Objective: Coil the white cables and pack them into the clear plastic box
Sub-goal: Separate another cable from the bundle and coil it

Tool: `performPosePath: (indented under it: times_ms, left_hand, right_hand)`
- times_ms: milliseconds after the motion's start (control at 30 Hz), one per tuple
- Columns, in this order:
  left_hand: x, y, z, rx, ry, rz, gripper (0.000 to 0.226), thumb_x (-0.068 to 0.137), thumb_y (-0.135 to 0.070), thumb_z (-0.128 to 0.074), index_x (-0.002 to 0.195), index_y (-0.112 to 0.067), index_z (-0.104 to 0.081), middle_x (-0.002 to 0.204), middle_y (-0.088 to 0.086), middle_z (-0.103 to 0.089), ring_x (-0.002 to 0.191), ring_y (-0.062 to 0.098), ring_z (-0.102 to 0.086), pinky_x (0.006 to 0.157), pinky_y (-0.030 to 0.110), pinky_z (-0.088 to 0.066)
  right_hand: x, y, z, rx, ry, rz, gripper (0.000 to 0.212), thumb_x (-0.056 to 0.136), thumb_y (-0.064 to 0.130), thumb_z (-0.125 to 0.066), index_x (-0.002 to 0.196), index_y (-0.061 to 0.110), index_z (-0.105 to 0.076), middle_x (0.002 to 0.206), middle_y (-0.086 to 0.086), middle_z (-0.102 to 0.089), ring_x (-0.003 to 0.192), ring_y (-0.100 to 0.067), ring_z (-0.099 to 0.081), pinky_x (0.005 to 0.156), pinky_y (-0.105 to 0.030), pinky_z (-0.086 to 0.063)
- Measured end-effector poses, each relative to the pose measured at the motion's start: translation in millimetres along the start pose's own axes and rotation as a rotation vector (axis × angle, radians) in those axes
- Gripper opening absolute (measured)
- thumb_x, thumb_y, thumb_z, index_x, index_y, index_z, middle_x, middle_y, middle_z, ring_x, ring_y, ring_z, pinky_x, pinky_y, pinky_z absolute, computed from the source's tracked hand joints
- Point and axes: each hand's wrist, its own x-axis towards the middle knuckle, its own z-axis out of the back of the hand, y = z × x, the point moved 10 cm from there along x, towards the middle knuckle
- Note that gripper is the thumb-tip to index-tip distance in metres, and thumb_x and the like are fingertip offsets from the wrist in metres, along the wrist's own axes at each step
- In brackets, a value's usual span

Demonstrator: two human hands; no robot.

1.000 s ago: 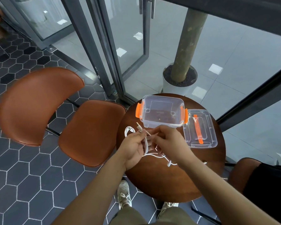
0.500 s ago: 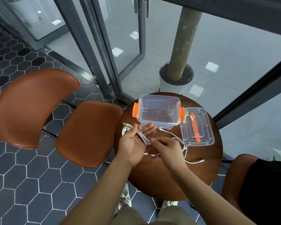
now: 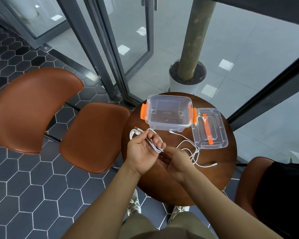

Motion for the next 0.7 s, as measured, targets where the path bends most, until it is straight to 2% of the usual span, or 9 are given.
performPosePath:
  times_ms: [67,167,233,333,400,467,567,700]
  left_hand:
    - [-1,5,-4,0.008,0.025,0.042,0.028,0.093,-0.022,-0.046,0.069,-0.012,-0.054,0.060,0.006,-0.050,0.054,0.019,-0.049,0.070,0.035,-0.048]
    - [-4,13,-7,-0.004,0.045,0.111,0.030,0.096,-0.021,-0.043,0.070,-0.010,-0.055,0.059,0.005,-0.049,0.052,0.018,-0.047,0.067,0.034,-0.051]
    - [-6,14,-6,-0.013,0.048,0.136,0.031,0.097,-0.022,-0.042,0.072,-0.010,-0.055,0.060,0.005,-0.048,0.051,0.017,-0.047,0.067,0.033,-0.051]
    - [-8,14,-6,-0.012,0.056,0.155,0.031,0.098,-0.022,-0.040,0.072,-0.010,-0.054,0.059,0.004,-0.047,0.051,0.016,-0.046,0.067,0.032,-0.050]
    - [-9,17,-8,0.016,0.059,0.173,0.032,0.098,-0.021,-0.039,0.072,-0.010,-0.055,0.059,0.004,-0.048,0.051,0.016,-0.047,0.068,0.033,-0.049]
    - [-10,20,-8,0.041,0.049,0.197,0.032,0.099,-0.022,-0.040,0.074,-0.009,-0.057,0.062,0.005,-0.049,0.056,0.019,-0.052,0.074,0.036,-0.051]
    - [-10,21,-11,0.090,0.050,0.248,0.033,0.101,-0.023,-0.041,0.081,-0.006,-0.060,0.071,0.009,-0.056,0.073,0.027,-0.065,0.088,0.044,-0.056]
    - [-8,7,-22,0.300,0.074,0.334,0.029,0.101,-0.018,-0.044,0.084,-0.003,-0.062,0.080,0.014,-0.062,0.086,0.034,-0.072,0.096,0.047,-0.056]
  right_hand:
    - [1,-2,-1,0.028,0.026,-0.014,0.014,0.093,0.015,-0.066,0.091,0.004,-0.075,0.084,-0.012,-0.075,0.072,-0.019,-0.075,0.063,-0.031,-0.061]
    - [6,0,3,0.121,0.025,0.005,0.037,0.101,0.032,-0.056,0.102,-0.001,-0.073,0.080,-0.012,-0.073,0.080,-0.023,-0.074,0.082,-0.039,-0.060]
    - [7,6,5,0.090,0.032,0.042,0.046,0.103,0.037,-0.051,0.106,-0.004,-0.072,0.078,-0.013,-0.073,0.081,-0.024,-0.073,0.089,-0.040,-0.056]
    - [3,13,2,0.029,0.078,0.105,0.021,0.095,0.013,-0.064,0.096,-0.004,-0.076,0.083,-0.017,-0.074,0.079,-0.024,-0.071,0.074,-0.032,-0.060]
    - [1,15,5,0.012,0.072,0.126,0.015,0.091,0.001,-0.065,0.099,-0.007,-0.074,0.085,-0.020,-0.074,0.075,-0.024,-0.073,0.066,-0.029,-0.060]
    - [0,19,12,-0.050,0.014,0.169,0.014,0.089,-0.002,-0.066,0.100,-0.006,-0.074,0.084,-0.019,-0.074,0.073,-0.022,-0.074,0.064,-0.028,-0.059]
    - [-3,27,21,-0.091,-0.082,0.265,0.015,0.086,-0.010,-0.064,0.096,-0.004,-0.074,0.080,-0.017,-0.075,0.073,-0.022,-0.073,0.066,-0.028,-0.060]
    - [-7,29,18,-0.040,-0.092,0.336,0.016,0.086,-0.014,-0.061,0.096,-0.007,-0.071,0.078,-0.019,-0.072,0.069,-0.024,-0.070,0.069,-0.032,-0.060]
